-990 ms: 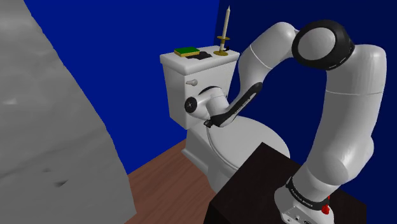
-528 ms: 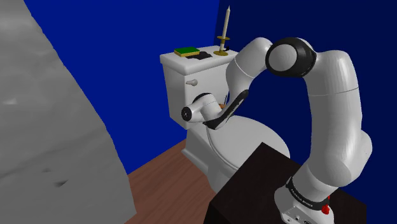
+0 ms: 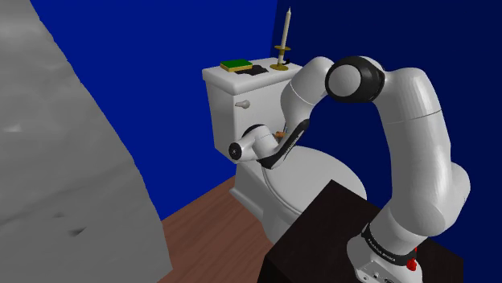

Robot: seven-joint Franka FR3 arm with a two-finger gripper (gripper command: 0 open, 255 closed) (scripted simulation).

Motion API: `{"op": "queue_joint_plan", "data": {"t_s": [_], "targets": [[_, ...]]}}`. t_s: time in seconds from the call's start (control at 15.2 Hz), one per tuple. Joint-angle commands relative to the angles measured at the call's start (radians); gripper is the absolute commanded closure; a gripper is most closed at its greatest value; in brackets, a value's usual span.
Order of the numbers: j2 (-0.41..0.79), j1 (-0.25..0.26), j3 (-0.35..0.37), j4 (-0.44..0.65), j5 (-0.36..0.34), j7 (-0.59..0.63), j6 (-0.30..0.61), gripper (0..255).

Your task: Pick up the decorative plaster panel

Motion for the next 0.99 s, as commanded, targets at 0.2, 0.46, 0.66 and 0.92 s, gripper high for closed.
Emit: {"op": "queue_joint_plan", "data": {"t_s": [0.2, 0.46, 0.66, 0.92], "targets": [[0.002, 0.0, -0.001, 0.001, -0.001, 0.002, 0.0, 255], [0.002, 0.0, -0.001, 0.001, -0.001, 0.002, 0.001, 255], [-0.025, -0.003, 0.004, -0.013, 0.008, -0.012, -0.001, 255], [-0.076, -0.01, 0.013, -0.037, 0.026, -0.041, -0.004, 255]]}}
